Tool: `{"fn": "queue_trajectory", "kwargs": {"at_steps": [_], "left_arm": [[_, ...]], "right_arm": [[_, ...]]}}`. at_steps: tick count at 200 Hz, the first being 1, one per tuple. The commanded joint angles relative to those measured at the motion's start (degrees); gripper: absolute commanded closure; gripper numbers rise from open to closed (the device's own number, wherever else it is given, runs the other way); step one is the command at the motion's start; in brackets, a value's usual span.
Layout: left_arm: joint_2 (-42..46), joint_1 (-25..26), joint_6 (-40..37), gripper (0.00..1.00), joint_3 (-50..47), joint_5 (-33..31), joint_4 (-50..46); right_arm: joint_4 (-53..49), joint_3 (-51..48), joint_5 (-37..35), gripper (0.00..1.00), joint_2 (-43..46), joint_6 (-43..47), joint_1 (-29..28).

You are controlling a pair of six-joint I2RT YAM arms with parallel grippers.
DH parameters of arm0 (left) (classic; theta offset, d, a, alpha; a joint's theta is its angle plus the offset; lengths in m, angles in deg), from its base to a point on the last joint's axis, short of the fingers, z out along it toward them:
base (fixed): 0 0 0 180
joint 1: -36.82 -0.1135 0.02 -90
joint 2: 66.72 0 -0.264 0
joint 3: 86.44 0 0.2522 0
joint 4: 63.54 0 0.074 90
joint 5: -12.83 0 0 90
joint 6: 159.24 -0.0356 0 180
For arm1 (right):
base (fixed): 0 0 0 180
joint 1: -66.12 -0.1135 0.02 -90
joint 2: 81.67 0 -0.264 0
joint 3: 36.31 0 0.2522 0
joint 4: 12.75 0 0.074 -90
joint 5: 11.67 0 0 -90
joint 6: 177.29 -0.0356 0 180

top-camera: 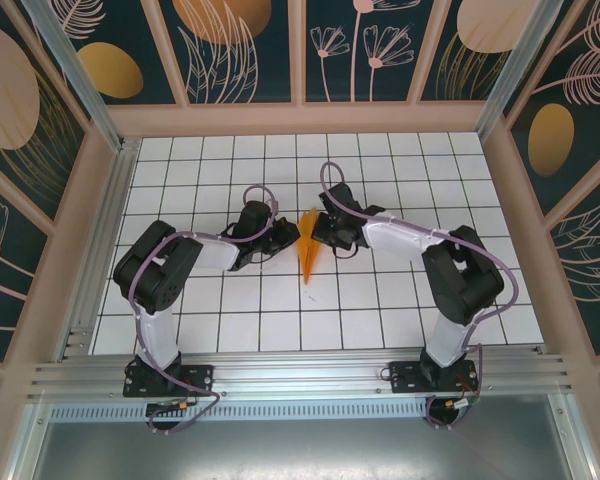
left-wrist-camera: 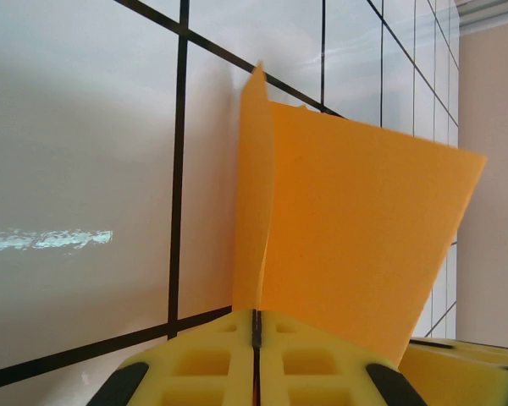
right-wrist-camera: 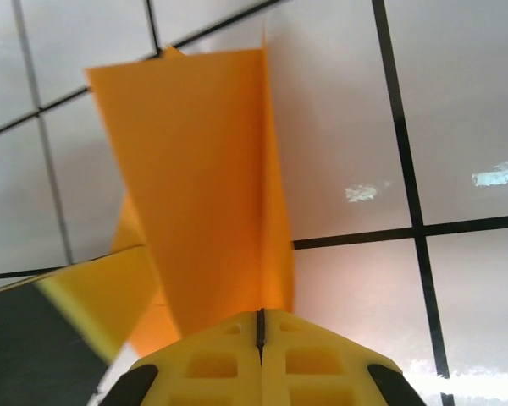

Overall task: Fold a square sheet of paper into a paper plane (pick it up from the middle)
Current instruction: Move the paper plane to the top-center of the table.

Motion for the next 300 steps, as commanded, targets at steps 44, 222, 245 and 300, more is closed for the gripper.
{"fn": "queue_trajectory", "kwargs": {"at_steps": [44,222,245,300], "left_arm": [[-1.5,-0.4,-2.3,0.89,-0.7,-1.8,-2.6],[10.1,-0.5,-10.0,0.79,-4.4,7.1,-7.6],[10.4,0.1,-8.8,0.8,-5.8,7.5,-5.3],[13.4,0.1,-6.8,0.81,-8.2,5.2,-1.6]], "right_arm": [[-1.2,3.6,3.7,0.85,-5.8,4.1,0.1],[-3.0,4.0,4.8,0.8,-9.2,5.1,0.6],[-3.0,4.2,5.2,0.8,-9.3,4.9,0.6],[-2.3,4.2,6.2,0.81,-8.7,4.8,0.8]]}}
